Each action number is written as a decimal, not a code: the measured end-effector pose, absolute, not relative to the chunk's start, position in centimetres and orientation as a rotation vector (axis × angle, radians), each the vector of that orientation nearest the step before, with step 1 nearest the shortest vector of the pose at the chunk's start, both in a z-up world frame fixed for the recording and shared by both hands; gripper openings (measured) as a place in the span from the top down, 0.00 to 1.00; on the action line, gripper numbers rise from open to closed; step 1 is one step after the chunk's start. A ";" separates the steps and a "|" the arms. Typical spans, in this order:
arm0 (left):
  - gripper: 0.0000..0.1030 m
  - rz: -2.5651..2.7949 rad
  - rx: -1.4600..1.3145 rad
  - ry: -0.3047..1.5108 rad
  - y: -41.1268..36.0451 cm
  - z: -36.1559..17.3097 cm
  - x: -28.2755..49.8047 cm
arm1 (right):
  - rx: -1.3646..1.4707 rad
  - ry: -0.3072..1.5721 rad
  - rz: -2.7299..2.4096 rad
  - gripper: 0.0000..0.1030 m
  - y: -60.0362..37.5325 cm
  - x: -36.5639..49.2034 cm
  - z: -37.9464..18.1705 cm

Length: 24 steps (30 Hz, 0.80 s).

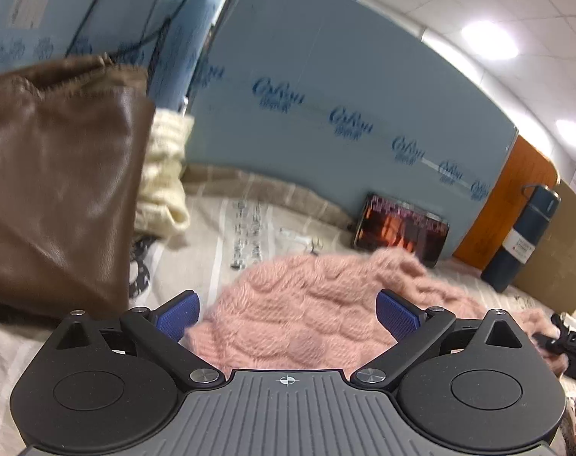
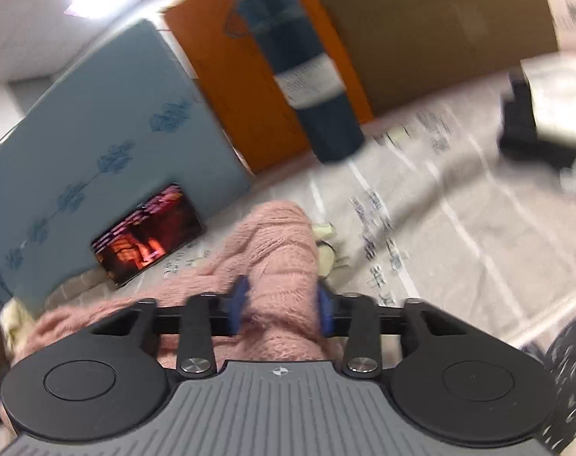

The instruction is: Fold clothes

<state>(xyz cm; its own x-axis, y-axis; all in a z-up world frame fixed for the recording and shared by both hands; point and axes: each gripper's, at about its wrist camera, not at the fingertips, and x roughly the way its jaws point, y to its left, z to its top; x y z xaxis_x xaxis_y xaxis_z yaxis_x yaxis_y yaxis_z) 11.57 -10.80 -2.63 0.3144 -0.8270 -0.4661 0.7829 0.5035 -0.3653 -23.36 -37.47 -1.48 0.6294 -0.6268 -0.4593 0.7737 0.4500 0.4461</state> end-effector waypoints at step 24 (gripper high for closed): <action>0.02 -1.102 -0.108 0.633 -10.0 -1.4 10.8 | -0.293 0.263 -0.834 0.81 -23.6 -10.6 3.8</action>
